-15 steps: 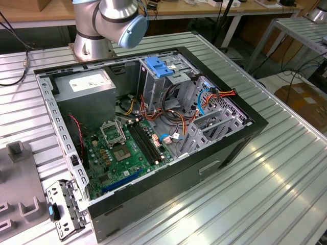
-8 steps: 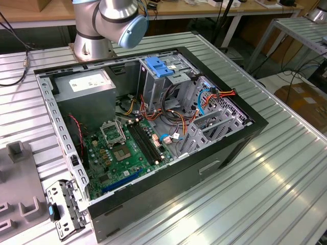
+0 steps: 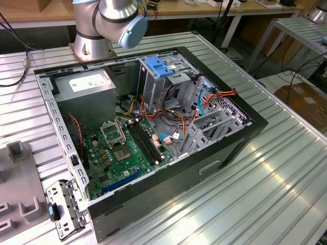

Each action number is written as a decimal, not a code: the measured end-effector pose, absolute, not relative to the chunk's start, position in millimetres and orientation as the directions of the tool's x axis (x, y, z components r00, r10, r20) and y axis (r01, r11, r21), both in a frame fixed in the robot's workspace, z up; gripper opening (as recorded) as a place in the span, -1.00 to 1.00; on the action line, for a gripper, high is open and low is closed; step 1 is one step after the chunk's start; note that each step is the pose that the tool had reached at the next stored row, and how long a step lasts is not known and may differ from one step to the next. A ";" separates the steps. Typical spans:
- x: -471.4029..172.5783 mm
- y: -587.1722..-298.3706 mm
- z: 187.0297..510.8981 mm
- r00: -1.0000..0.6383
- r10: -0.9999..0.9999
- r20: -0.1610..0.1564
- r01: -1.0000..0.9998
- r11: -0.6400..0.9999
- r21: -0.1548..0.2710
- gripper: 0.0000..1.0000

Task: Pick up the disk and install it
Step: 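Pick up the disk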

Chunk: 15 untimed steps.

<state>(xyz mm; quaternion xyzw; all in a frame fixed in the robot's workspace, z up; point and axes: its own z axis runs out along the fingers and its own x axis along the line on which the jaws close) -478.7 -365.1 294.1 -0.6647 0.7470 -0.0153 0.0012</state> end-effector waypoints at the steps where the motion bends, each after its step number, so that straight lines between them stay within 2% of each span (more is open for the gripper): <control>1: -478.7 -365.1 294.1 -0.116 -0.993 0.018 -0.993 0.116 -0.024 0.14; 8: -478.7 -365.1 294.0 -0.116 -0.993 0.019 -0.993 0.116 -0.024 0.14; 10: -478.7 -365.2 293.9 -0.116 -0.993 0.019 -0.993 0.116 -0.024 0.11; 11: -478.7 -365.2 293.9 -0.116 -0.993 0.019 -0.993 0.116 -0.024 -0.04; 15: -478.7 -365.1 293.9 -0.084 -0.996 0.019 -0.996 0.083 -0.024 -0.04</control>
